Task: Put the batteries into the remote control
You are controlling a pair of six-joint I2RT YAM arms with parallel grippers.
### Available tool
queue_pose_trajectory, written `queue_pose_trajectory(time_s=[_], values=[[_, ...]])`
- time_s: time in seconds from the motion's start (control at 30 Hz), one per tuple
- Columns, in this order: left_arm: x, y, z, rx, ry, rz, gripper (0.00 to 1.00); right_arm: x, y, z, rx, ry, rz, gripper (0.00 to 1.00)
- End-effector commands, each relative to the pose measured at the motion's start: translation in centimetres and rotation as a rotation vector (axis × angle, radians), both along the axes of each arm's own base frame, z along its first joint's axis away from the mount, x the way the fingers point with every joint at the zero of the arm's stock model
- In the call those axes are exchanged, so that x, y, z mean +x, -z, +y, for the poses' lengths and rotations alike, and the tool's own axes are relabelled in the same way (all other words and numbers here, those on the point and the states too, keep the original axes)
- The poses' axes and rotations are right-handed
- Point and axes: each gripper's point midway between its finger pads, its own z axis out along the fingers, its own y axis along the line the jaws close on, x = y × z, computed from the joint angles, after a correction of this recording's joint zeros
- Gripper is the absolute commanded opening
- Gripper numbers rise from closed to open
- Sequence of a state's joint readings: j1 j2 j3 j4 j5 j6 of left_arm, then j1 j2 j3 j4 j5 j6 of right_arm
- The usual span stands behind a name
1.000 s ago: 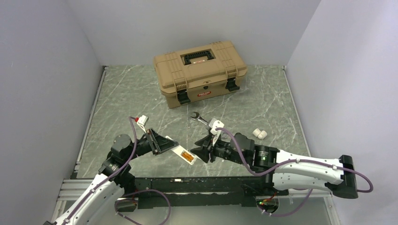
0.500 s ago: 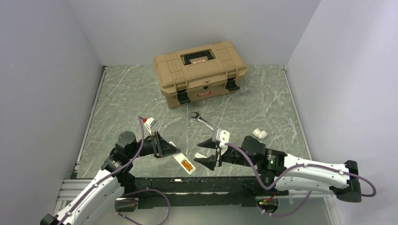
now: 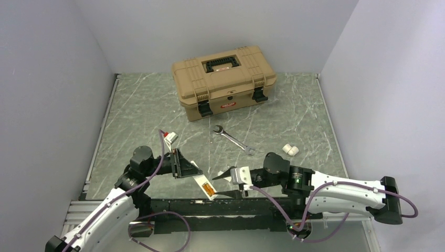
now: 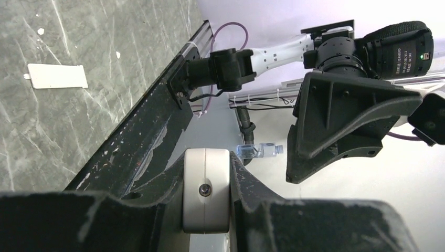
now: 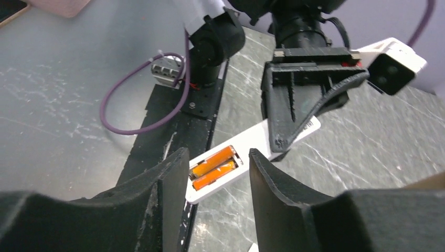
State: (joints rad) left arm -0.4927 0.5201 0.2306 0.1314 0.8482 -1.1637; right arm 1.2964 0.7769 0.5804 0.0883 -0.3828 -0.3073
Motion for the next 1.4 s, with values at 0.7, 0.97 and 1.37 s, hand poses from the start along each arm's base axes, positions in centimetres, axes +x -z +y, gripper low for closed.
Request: queue_pose_trajectory(time_s=[0.7, 0.97, 1.37], values=[[-1.0, -1.8, -0.5, -0.065, 0.080, -0.086, 0.00, -0.3, -0.1, 2.8, 0.031, -0.334, -0.032, 0.38], [-1.0, -1.6, -0.5, -0.069, 0.076, -0.082, 0.00, -0.4, 0.4, 3.2, 0.006, -0.360, -0.025, 0.35], [-1.0, -2.0, -0.5, -0.081, 0.079, -0.090, 0.00, -0.3, 0.6, 3.5, 0.007, -0.373, -0.047, 0.32]])
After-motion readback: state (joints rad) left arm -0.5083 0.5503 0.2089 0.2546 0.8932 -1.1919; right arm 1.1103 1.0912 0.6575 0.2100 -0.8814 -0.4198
